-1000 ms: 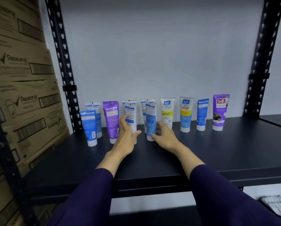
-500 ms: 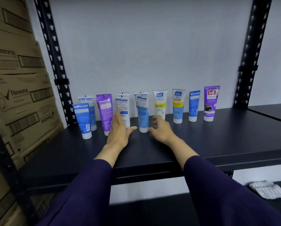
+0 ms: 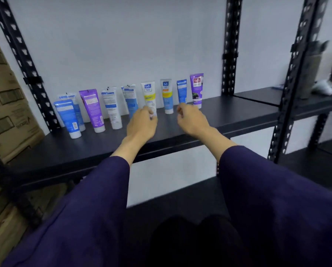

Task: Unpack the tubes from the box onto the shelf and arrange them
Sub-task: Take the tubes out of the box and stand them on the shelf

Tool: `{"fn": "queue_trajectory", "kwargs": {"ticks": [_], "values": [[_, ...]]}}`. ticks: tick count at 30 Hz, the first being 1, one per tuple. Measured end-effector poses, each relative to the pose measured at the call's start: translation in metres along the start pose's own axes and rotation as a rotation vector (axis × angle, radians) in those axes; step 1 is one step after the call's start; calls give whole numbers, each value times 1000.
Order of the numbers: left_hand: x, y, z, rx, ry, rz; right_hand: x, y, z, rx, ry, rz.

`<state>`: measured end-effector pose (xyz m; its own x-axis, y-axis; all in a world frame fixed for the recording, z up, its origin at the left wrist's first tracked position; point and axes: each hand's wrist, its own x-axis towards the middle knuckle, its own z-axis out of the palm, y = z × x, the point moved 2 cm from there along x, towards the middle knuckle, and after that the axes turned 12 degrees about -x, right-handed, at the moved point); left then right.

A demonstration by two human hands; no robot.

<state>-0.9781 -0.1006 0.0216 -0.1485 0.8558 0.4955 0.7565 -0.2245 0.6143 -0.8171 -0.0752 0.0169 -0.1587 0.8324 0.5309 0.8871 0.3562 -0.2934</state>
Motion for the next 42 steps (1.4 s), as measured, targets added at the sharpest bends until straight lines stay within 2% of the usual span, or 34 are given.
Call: {"fn": "queue_trajectory", "kwargs": {"ticks": [4,8,13,18,24,29,36,39,42], "values": [[-25,60,53,-79,-154,122,-48,60,-44,-216,12,95],[-64,114,133,-129,-345,229,-112,136,-71,-341,-28,259],[-138,157,257,-147,-618,295,-206,234,-67,-401,-138,497],[-218,169,367,-122,-852,344,-307,319,-36,-412,-275,701],[-291,142,473,-56,-1091,292,-405,393,30,-324,-442,951],[-331,96,543,-53,-1251,198,-461,429,98,-265,-532,1039],[-392,27,605,34,-1450,88,-528,450,180,-180,-680,1222],[-417,-5,622,66,-1539,-5,-551,446,202,-145,-678,1376],[-443,-33,624,95,-1757,-31,-565,440,218,-184,-695,1448]]}}
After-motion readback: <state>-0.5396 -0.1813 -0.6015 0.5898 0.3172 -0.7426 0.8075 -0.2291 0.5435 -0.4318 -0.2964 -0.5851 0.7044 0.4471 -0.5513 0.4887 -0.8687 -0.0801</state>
